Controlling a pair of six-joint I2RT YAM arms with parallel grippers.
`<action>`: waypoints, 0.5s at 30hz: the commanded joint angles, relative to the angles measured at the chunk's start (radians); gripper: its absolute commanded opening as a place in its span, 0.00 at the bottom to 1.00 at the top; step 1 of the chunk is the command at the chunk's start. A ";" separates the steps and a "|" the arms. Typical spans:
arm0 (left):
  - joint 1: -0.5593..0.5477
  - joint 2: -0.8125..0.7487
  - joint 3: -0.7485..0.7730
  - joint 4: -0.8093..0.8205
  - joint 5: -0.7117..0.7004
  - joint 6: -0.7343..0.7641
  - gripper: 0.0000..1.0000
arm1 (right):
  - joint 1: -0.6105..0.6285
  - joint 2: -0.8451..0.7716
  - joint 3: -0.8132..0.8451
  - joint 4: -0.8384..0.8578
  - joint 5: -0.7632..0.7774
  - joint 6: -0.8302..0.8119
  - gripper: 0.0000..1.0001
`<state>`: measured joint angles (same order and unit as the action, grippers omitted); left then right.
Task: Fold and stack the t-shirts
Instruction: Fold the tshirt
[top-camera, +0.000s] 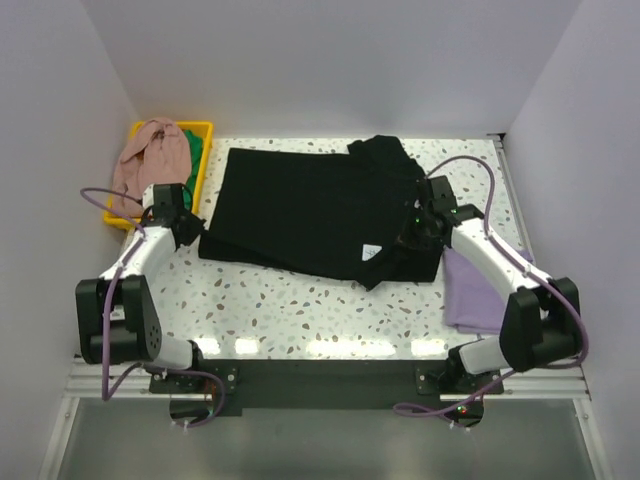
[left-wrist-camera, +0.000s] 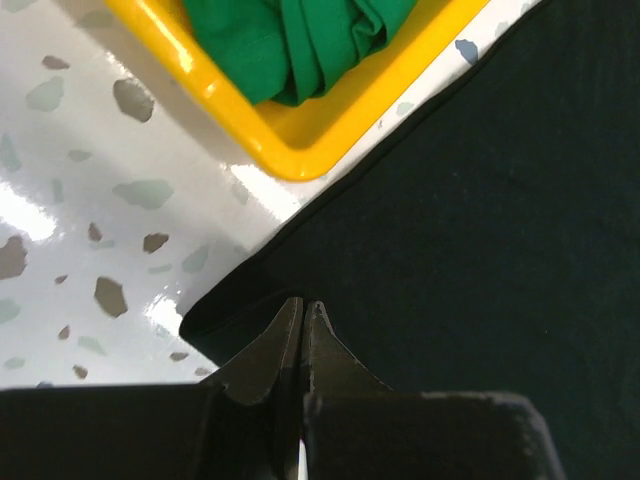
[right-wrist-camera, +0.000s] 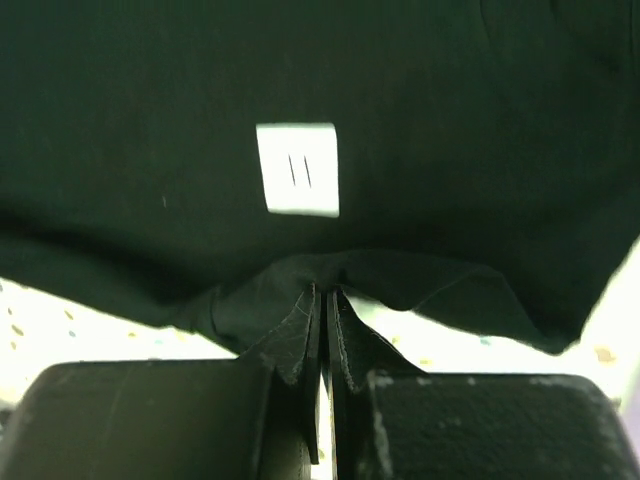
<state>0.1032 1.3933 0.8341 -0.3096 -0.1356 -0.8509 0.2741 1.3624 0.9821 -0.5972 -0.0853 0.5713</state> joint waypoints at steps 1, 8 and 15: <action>-0.002 0.065 0.094 0.052 0.007 0.009 0.00 | -0.006 0.084 0.113 0.063 0.030 -0.045 0.00; -0.007 0.182 0.183 0.040 0.013 -0.002 0.00 | -0.033 0.187 0.242 0.065 0.018 -0.048 0.00; -0.011 0.243 0.240 0.040 0.033 0.001 0.00 | -0.050 0.264 0.332 0.047 0.025 -0.054 0.00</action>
<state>0.0978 1.6154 1.0138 -0.3008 -0.1135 -0.8528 0.2329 1.6085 1.2575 -0.5610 -0.0700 0.5362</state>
